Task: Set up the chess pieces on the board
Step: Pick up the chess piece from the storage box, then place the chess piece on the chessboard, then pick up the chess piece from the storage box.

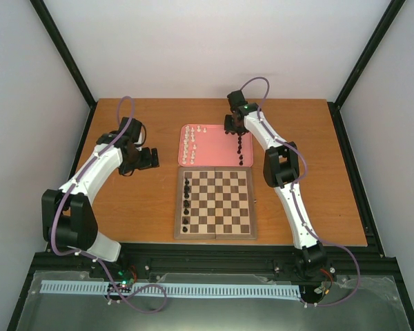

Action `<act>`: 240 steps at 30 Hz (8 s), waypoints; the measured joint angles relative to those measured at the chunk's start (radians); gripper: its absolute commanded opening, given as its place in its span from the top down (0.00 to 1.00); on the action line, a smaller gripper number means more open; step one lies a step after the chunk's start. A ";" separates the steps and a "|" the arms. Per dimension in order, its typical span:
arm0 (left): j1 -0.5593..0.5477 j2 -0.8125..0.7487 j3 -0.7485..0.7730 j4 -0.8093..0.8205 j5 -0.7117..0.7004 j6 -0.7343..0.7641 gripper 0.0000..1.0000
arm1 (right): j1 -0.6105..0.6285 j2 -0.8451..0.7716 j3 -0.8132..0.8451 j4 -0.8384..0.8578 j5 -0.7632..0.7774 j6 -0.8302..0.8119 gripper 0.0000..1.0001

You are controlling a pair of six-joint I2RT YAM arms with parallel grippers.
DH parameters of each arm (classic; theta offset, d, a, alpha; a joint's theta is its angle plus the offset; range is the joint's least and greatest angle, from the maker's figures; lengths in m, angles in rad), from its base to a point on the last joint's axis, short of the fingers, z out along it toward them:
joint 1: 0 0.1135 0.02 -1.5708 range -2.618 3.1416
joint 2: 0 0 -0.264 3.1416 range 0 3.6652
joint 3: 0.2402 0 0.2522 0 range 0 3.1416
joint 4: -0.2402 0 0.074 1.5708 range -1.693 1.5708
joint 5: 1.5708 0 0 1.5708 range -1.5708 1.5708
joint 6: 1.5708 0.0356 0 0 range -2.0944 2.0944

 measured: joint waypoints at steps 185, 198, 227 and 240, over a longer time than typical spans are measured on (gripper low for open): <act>0.000 -0.109 -0.038 0.023 0.052 0.011 0.00 | 0.482 -0.381 -0.449 -0.037 -0.040 -0.007 0.49; 0.000 -0.086 -0.033 0.022 0.056 0.011 0.00 | 0.277 -0.613 -0.604 -0.071 0.054 -0.008 0.49; 0.000 -0.025 -0.020 0.022 0.055 0.010 0.00 | 0.095 -0.586 -0.873 -0.052 0.068 -0.100 0.58; 0.000 -0.024 -0.014 0.022 0.054 0.010 0.00 | 0.092 -0.541 -0.851 -0.033 0.042 -0.101 0.70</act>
